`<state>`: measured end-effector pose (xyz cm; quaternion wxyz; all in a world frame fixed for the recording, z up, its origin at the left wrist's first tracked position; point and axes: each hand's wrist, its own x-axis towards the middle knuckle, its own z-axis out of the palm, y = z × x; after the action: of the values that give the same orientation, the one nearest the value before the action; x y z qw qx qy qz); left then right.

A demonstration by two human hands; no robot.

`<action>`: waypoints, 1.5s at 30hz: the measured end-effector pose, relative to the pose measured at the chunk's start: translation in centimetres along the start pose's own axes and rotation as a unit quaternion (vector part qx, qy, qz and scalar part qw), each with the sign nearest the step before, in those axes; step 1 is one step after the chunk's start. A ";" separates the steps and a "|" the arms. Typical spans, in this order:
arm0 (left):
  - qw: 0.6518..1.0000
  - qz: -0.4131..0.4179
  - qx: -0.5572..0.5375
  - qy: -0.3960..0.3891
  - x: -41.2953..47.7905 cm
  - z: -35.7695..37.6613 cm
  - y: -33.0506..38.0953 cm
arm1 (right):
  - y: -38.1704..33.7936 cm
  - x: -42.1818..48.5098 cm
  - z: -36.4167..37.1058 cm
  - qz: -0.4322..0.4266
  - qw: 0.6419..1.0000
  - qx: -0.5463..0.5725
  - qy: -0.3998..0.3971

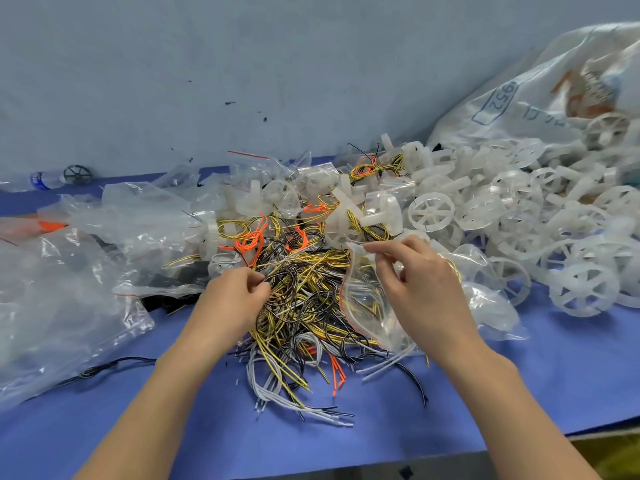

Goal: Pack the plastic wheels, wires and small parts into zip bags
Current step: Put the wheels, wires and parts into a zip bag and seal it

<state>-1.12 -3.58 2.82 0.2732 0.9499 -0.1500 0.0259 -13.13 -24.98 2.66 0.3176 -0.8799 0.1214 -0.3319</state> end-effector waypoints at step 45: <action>0.925 0.086 -0.312 -0.198 -1.3 -3.5 5.1 | 0.2 0.2 -0.3 0.038 0.996 0.074 0.014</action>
<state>-3.74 -5.48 8.19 0.5167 0.7861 -0.2825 -0.1878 -13.16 -25.36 2.82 0.3923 -0.8440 0.1342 -0.3404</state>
